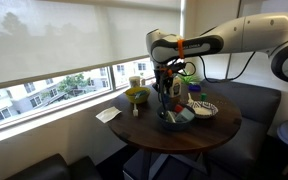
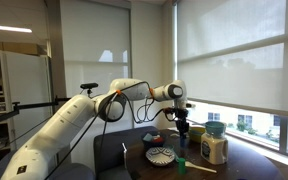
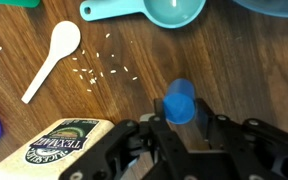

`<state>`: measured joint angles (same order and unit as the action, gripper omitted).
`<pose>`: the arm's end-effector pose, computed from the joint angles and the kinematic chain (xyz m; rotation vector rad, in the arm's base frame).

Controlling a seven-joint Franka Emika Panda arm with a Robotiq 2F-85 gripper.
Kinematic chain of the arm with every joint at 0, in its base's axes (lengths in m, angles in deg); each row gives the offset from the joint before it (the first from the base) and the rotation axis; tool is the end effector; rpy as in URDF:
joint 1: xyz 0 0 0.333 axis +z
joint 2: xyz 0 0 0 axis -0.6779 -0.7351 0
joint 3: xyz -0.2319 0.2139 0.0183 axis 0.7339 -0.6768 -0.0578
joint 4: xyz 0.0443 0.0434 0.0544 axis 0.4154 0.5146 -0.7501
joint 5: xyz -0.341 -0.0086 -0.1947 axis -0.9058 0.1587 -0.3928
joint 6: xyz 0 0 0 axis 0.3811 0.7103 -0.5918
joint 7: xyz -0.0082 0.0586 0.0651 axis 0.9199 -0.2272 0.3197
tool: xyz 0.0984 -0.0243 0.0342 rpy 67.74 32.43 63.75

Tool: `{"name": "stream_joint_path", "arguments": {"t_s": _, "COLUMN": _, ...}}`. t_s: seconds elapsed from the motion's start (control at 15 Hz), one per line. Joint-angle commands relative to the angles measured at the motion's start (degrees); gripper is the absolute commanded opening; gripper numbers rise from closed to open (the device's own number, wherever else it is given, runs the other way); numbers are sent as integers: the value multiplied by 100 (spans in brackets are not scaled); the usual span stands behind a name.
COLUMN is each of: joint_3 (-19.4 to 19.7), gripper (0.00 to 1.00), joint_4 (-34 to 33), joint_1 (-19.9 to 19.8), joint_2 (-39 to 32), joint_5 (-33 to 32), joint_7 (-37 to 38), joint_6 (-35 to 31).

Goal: Remove the blue block from the blue bowl and put it on the table

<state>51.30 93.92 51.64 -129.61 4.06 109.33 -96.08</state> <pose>0.7403 0.0753 0.4427 2.8827 -0.4054 -0.0422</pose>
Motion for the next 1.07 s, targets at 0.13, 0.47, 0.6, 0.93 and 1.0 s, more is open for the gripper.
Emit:
{"name": "stream_joint_path", "arguments": {"t_s": 0.13, "joint_3": 35, "gripper": 10, "joint_4": -712, "joint_1": 109, "joint_2": -452, "joint_5": -51, "joint_7": 62, "joint_6": 299}}
{"name": "stream_joint_path", "arguments": {"t_s": 0.47, "joint_3": 47, "gripper": 82, "joint_4": -884, "joint_1": 120, "joint_2": -477, "joint_5": -53, "joint_7": 90, "joint_6": 438}}
{"name": "stream_joint_path", "arguments": {"t_s": 0.6, "joint_3": 52, "gripper": 95, "joint_4": -881, "joint_1": 133, "joint_2": -344, "joint_5": -72, "joint_7": 112, "joint_6": 393}}
{"name": "stream_joint_path", "arguments": {"t_s": 0.93, "joint_3": -33, "gripper": 100, "joint_4": -919, "joint_1": 190, "joint_2": 42, "joint_5": -42, "joint_7": -32, "joint_6": 42}}
{"name": "stream_joint_path", "arguments": {"t_s": 1.0, "joint_3": -115, "gripper": 100, "joint_4": -879, "joint_1": 187, "joint_2": 126, "joint_5": -7, "joint_7": -263, "joint_6": -217}}
